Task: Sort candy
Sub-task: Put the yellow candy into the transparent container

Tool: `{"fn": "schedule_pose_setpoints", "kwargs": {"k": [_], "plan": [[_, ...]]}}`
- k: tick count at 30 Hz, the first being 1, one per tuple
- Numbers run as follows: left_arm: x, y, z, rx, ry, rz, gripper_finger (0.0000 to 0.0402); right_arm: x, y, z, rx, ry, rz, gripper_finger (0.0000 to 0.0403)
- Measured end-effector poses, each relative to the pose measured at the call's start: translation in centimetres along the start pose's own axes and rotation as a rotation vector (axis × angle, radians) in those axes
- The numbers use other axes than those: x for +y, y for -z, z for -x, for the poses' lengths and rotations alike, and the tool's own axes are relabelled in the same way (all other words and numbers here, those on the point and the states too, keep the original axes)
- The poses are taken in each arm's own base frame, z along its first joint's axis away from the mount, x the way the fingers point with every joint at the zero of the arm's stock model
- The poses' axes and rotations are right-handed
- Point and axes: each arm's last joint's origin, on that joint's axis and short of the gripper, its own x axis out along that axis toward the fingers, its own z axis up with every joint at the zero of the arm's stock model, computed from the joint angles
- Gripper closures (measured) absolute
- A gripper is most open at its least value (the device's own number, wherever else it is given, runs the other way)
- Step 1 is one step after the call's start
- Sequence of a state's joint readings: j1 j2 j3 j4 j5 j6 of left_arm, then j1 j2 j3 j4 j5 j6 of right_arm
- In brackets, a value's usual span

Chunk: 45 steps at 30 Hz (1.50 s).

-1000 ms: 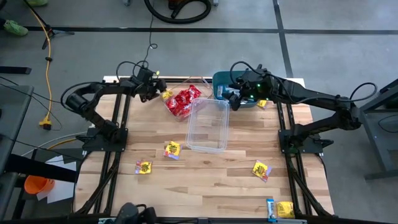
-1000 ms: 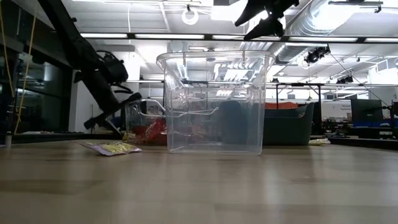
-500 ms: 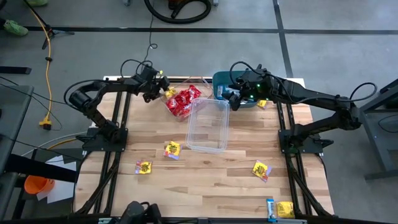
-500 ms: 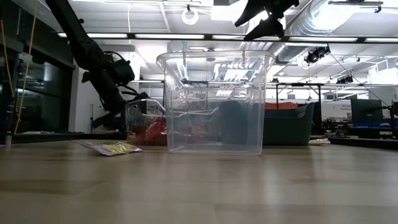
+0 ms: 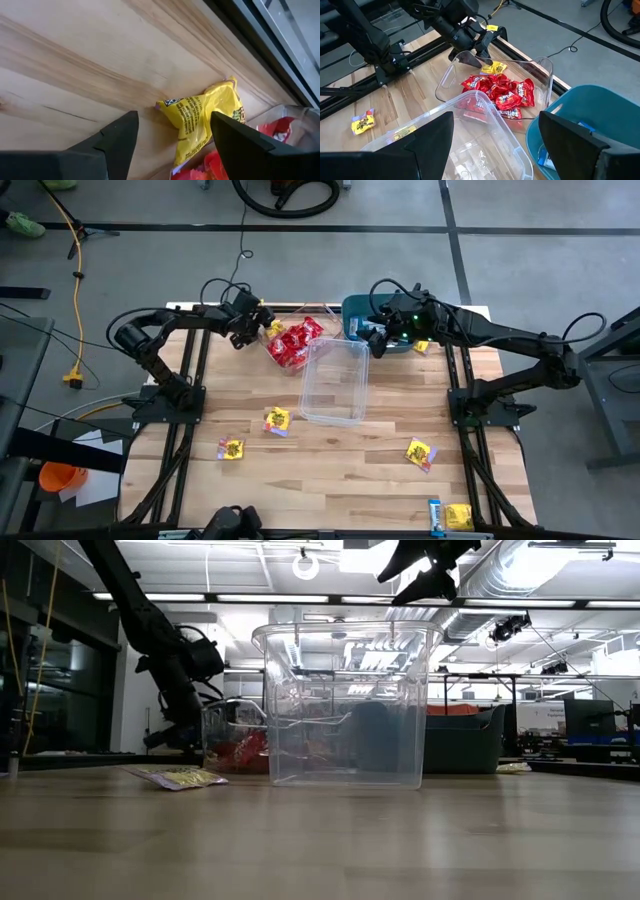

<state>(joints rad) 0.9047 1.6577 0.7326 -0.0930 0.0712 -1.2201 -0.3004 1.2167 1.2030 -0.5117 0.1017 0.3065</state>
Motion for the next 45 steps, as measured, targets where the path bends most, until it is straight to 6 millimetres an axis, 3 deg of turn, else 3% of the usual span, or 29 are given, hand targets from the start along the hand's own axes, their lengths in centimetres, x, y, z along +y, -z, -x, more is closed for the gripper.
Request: {"fn": "schedule_pose_setpoints", "kwargs": {"k": [5,11,15,19,24,28,32,37,41,45], "plan": [[0.1,0.0,-0.1,-0.009,-0.012,0.003,0.0216,0.0,0.0,0.0,-0.001,0.000,0.000,0.0114],[0.1,0.2,-0.2,-0.036,-0.026,-0.034,0.0376,0.0,0.0,0.0,-0.001,0.000,-0.007,0.0114],[-0.2,-0.1,0.7,-0.050,0.002,-0.103,0.0391,0.0,0.0,0.0,-0.001,0.000,-0.007,0.0114],[-0.7,-1.7,3.6,-0.153,0.070,-0.107,0.0399,0.0,0.0,0.0,-0.001,-0.001,-0.007,0.0114],[-1.4,-4.0,8.9,-0.358,0.231,-0.099,0.0401,0.0,0.0,0.0,-0.002,-0.001,-0.007,0.0114],[-2.5,-4.1,13.3,-0.457,0.448,-0.227,0.0401,0.0,0.0,0.0,-0.004,-0.002,-0.019,0.0114],[-3.6,-1.6,17.1,-0.434,0.667,-0.453,0.0401,0.1,-0.3,0.0,-0.028,-0.010,-0.056,0.0114],[-4.4,3.5,20.5,-0.359,0.883,-0.681,0.0401,0.3,-0.6,0.1,-0.057,-0.057,-0.066,0.0114],[-5.0,7.6,22.1,-0.390,0.993,-0.806,0.0401,0.8,-1.3,0.1,-0.098,-0.182,-0.044,0.0114],[-5.6,11.5,22.2,-0.455,1.014,-0.921,0.0401,2.0,-1.9,-0.4,-0.149,-0.358,-0.001,0.0114]]}}
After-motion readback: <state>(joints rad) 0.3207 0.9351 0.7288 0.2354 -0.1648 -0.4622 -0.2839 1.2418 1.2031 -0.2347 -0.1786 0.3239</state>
